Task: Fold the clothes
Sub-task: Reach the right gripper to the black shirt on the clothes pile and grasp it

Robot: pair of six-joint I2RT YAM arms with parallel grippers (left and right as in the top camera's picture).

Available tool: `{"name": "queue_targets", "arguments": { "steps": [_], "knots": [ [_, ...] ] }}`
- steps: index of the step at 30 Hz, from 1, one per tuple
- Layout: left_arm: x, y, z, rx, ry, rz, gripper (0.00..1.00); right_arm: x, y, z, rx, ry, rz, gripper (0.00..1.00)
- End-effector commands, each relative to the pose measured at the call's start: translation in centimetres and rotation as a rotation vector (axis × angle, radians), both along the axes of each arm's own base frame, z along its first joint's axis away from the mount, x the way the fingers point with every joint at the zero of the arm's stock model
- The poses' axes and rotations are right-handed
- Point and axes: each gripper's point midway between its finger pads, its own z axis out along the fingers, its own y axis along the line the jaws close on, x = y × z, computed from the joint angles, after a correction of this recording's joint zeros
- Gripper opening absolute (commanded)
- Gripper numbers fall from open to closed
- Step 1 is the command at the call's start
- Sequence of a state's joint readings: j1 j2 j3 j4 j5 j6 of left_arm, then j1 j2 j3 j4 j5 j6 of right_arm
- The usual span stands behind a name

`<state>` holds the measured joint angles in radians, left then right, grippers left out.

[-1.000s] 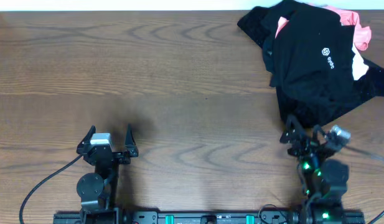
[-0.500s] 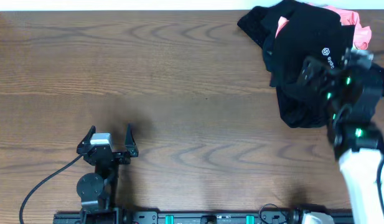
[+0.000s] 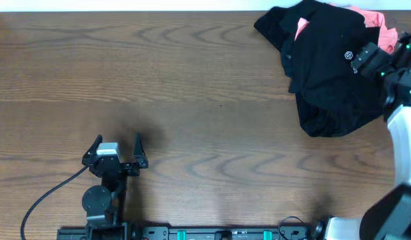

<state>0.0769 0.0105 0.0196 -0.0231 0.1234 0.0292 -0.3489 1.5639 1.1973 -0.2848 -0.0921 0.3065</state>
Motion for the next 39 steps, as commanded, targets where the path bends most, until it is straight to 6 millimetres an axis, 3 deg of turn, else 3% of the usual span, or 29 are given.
{"name": "queue_targets", "arguments": {
  "steps": [1,12,16,27,39],
  "knots": [
    [-0.1,-0.1,-1.5,-0.006,0.046,-0.006,0.98,1.1,-0.9,-1.6,0.023,0.017,0.022,0.99],
    [-0.1,-0.1,-1.5,-0.006,0.045,-0.007,0.98,4.0,0.2,-9.5,0.132,0.079,0.107,0.99],
    [-0.1,-0.1,-1.5,-0.006,0.046,-0.006,0.98,4.9,0.8,-10.7,0.150,0.069,0.137,0.99],
    [-0.1,-0.1,-1.5,-0.006,0.046,-0.006,0.98,7.3,3.3,-8.8,0.118,-0.003,0.204,0.60],
    [-0.1,-0.1,-1.5,-0.006,0.046,-0.006,0.98,8.7,3.4,-5.6,0.104,-0.017,0.221,0.66]
  ]
}}
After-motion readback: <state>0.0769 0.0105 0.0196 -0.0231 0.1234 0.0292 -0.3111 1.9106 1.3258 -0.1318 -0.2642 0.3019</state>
